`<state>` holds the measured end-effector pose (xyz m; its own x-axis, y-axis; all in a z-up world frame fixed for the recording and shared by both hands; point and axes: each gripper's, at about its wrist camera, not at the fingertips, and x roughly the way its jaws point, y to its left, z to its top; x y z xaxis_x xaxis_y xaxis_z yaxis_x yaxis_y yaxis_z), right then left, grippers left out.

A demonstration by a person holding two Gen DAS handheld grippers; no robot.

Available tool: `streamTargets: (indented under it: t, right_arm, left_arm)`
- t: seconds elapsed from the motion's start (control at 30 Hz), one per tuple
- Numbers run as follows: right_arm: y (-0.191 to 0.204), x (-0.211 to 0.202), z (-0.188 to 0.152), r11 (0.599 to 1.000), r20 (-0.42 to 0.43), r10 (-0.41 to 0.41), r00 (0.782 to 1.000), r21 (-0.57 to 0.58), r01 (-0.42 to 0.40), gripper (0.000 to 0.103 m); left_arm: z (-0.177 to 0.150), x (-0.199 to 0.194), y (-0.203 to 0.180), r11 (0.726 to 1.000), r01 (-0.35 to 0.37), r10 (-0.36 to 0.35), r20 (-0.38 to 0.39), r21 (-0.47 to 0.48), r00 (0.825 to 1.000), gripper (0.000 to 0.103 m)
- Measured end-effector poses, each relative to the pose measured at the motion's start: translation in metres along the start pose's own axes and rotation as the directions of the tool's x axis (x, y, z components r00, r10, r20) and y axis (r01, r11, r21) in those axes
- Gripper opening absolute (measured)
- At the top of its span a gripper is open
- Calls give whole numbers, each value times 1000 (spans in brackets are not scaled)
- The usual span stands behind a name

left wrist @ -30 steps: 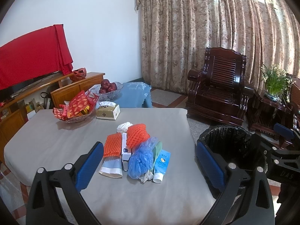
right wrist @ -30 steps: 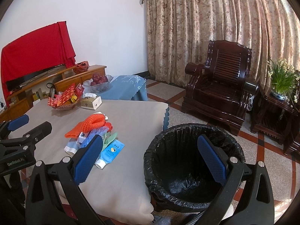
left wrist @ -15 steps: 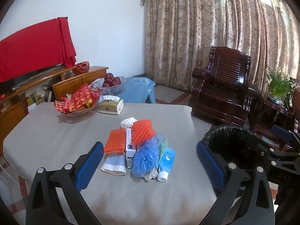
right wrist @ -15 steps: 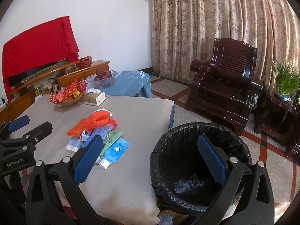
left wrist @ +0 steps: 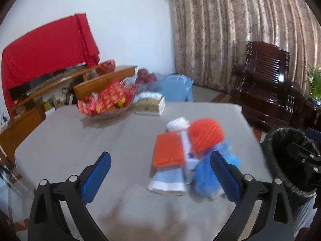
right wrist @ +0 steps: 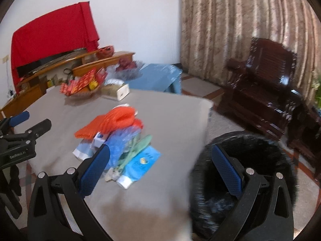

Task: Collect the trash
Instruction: 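Grasp the blue plastic bag from the trash pile with the right tool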

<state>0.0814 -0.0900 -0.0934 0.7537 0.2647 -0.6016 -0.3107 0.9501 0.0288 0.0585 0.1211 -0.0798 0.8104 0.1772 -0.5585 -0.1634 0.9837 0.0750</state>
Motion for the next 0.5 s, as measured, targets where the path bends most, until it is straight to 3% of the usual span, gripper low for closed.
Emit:
streamTargets:
  t: [0.17,0.33,0.5]
  right_arm:
    - [20,41,-6,998,-36,68,997,-9,-68,97]
    - [41,78,-11,991,-101,129,986,-21,-132,80]
    - [61,99,-15,985,-133,159,978,-47,-167,75]
  left_arm:
    - [-15,21,21,999,-23,21,-49,-35,999,97]
    - [-24,35,32,998,-44,41,-71,-51,997,97]
    - [-30,46,44,996,-62,55,-98,-69,994,96]
